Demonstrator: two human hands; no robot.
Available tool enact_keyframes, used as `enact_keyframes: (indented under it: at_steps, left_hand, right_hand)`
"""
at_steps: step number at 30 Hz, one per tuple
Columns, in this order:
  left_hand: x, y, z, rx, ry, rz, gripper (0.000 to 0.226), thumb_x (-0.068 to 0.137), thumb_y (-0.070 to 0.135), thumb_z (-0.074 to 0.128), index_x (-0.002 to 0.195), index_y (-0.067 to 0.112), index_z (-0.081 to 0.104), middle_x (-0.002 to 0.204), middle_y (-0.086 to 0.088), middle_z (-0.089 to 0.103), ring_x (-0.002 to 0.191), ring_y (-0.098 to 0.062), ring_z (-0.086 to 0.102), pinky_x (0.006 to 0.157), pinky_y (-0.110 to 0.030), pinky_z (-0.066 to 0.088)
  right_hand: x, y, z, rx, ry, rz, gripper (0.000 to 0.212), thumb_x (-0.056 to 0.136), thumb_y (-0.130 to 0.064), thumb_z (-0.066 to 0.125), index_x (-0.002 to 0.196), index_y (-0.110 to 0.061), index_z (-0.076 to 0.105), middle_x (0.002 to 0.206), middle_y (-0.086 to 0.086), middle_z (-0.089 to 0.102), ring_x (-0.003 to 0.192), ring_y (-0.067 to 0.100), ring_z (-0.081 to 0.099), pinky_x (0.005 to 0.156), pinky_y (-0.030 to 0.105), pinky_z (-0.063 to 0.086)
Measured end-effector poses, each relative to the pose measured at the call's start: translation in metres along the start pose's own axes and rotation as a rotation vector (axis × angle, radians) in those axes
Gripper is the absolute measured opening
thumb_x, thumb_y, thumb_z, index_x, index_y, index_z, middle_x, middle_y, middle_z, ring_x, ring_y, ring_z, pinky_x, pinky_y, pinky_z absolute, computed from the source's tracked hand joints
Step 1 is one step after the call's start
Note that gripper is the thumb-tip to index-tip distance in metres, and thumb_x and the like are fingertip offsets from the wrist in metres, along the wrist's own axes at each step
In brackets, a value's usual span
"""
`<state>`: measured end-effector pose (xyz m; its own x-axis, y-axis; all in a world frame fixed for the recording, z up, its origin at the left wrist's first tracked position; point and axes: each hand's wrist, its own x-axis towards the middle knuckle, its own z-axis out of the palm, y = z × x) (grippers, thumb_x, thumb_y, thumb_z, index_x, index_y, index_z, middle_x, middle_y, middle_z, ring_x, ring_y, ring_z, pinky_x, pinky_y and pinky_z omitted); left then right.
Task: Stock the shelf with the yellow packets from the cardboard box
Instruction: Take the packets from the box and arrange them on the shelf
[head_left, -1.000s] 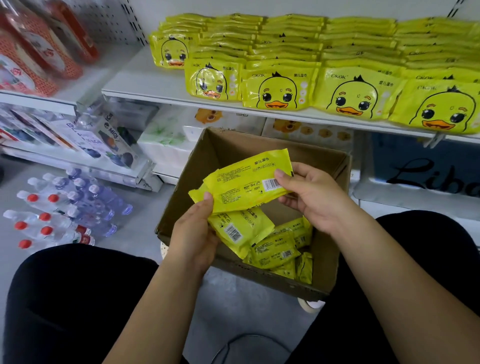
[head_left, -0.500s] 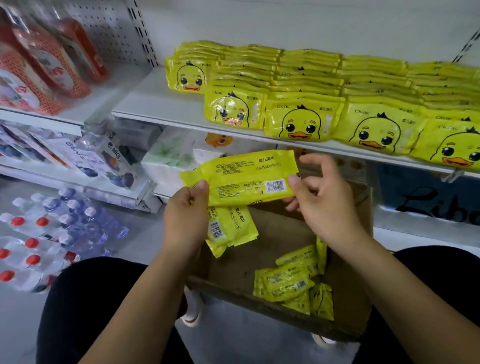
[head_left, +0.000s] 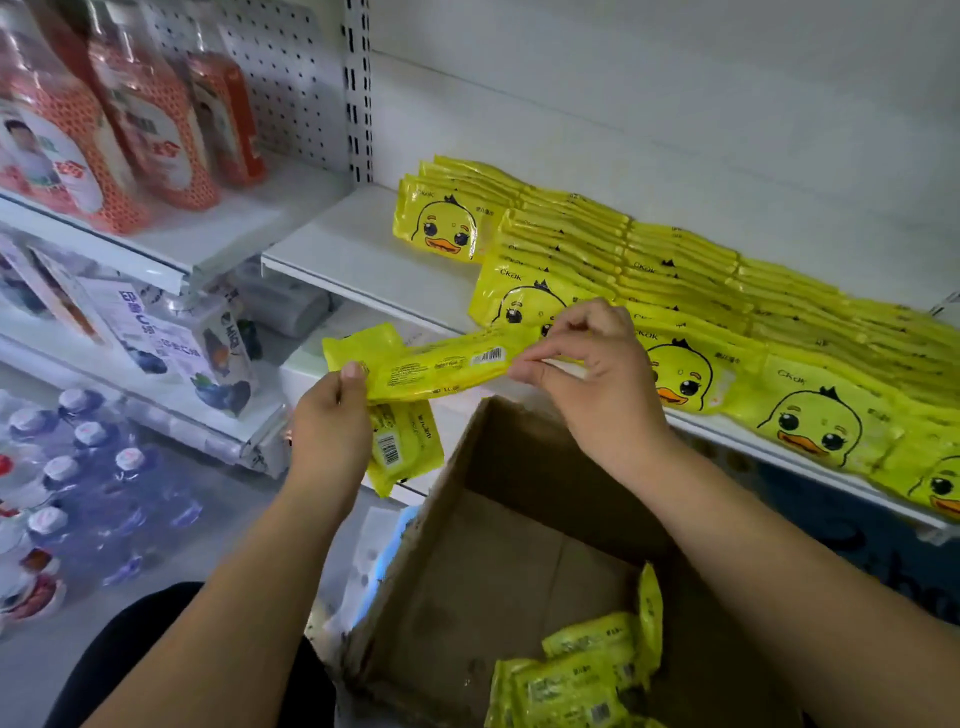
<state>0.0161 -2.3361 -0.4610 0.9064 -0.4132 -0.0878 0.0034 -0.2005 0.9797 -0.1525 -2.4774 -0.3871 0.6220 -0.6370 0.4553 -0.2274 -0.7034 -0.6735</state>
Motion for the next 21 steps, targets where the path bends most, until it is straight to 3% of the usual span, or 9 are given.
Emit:
enact_keyframes:
  at_steps: [2, 4, 6, 9, 11, 13, 16, 18, 21]
  left_hand:
    - [0.002, 0.003, 0.0, -0.019, 0.015, -0.055, 0.043, 0.109, 0.048, 0.035, 0.103, 0.018, 0.066, 0.082, 0.002, 0.058, 0.075, -0.016, 0.052, 0.066, -0.03, 0.037]
    - [0.006, 0.007, -0.001, -0.072, 0.002, -0.057, 0.054, 0.107, 0.058, 0.031, 0.107, 0.02, 0.07, 0.097, 0.001, 0.064, 0.093, -0.02, 0.057, 0.078, -0.032, 0.037]
    - [0.013, 0.01, -0.003, -0.114, -0.013, 0.001, 0.056, 0.103, 0.063, 0.033, 0.101, 0.02, 0.068, 0.102, 0.001, 0.06, 0.096, -0.019, 0.054, 0.078, -0.034, 0.04]
    - [0.024, 0.013, -0.005, -0.128, -0.111, 0.065, 0.07, 0.093, 0.077, 0.036, 0.093, 0.012, 0.063, 0.092, -0.009, 0.057, 0.086, -0.019, 0.051, 0.071, -0.024, 0.039]
    - [0.034, 0.013, -0.004, -0.245, -0.201, 0.029, 0.084, 0.085, 0.088, 0.039, 0.093, 0.01, 0.069, 0.101, -0.02, 0.068, 0.092, -0.025, 0.062, 0.083, -0.034, 0.049]
    - [0.045, 0.016, -0.002, -0.36, -0.273, 0.016, 0.072, 0.075, 0.09, 0.043, 0.095, 0.029, 0.074, 0.11, -0.012, 0.074, 0.105, -0.028, 0.069, 0.096, -0.047, 0.052]
    - [0.058, 0.021, 0.005, -0.387, -0.332, 0.093, 0.051, 0.089, 0.07, 0.06, 0.103, 0.024, 0.075, 0.101, 0.003, 0.079, 0.098, -0.016, 0.075, 0.084, -0.032, 0.057]
    - [0.065, 0.026, 0.009, -0.456, -0.281, 0.094, 0.035, 0.087, 0.048, 0.068, 0.1, 0.016, 0.075, 0.092, 0.004, 0.08, 0.083, -0.01, 0.075, 0.07, -0.021, 0.056]
    - [0.081, 0.03, 0.005, -0.569, -0.231, 0.054, 0.027, 0.082, 0.04, 0.071, 0.094, 0.015, 0.074, 0.087, 0.001, 0.08, 0.077, -0.012, 0.075, 0.065, -0.022, 0.057]
  right_hand:
    - [0.022, -0.004, 0.008, 0.017, -0.027, 0.0, 0.005, 0.08, -0.019, 0.08, 0.08, -0.019, 0.075, 0.108, -0.007, 0.057, 0.107, 0.014, 0.054, 0.095, 0.018, 0.039]
    - [0.043, -0.01, 0.015, 0.091, -0.065, 0.065, 0.008, 0.09, -0.015, 0.071, 0.082, -0.016, 0.068, 0.112, -0.003, 0.068, 0.099, 0.01, 0.063, 0.09, 0.028, 0.05]
    - [0.06, -0.017, 0.019, 0.089, -0.063, 0.112, 0.013, 0.095, -0.02, 0.065, 0.083, -0.019, 0.062, 0.093, 0.009, 0.074, 0.074, 0.014, 0.063, 0.071, 0.033, 0.049]
    - [0.08, -0.027, 0.021, 0.063, -0.043, 0.146, 0.019, 0.097, -0.021, 0.063, 0.079, -0.022, 0.057, 0.069, 0.009, 0.063, 0.059, 0.021, 0.048, 0.059, 0.033, 0.038]
    - [0.09, -0.03, 0.023, 0.094, -0.018, 0.215, 0.017, 0.098, -0.021, 0.062, 0.081, -0.019, 0.06, 0.065, 0.004, 0.057, 0.057, 0.012, 0.046, 0.056, 0.029, 0.038]
    - [0.099, -0.031, 0.024, 0.129, 0.026, 0.288, 0.016, 0.099, -0.023, 0.061, 0.086, -0.015, 0.061, 0.068, 0.001, 0.057, 0.054, 0.006, 0.047, 0.052, 0.022, 0.041]
    - [0.111, -0.025, 0.03, 0.168, 0.069, 0.379, 0.017, 0.101, -0.027, 0.059, 0.089, -0.014, 0.062, 0.075, -0.001, 0.059, 0.06, 0.0, 0.05, 0.058, 0.017, 0.043]
    - [0.117, -0.022, 0.034, 0.182, 0.028, 0.438, 0.015, 0.099, -0.028, 0.061, 0.09, -0.016, 0.064, 0.077, -0.002, 0.06, 0.067, 0.008, 0.052, 0.065, 0.025, 0.044]
    - [0.126, -0.021, 0.037, 0.24, -0.15, 0.479, 0.008, 0.093, -0.03, 0.07, 0.1, -0.026, 0.069, 0.082, -0.007, 0.068, 0.075, 0.016, 0.062, 0.066, 0.036, 0.05]
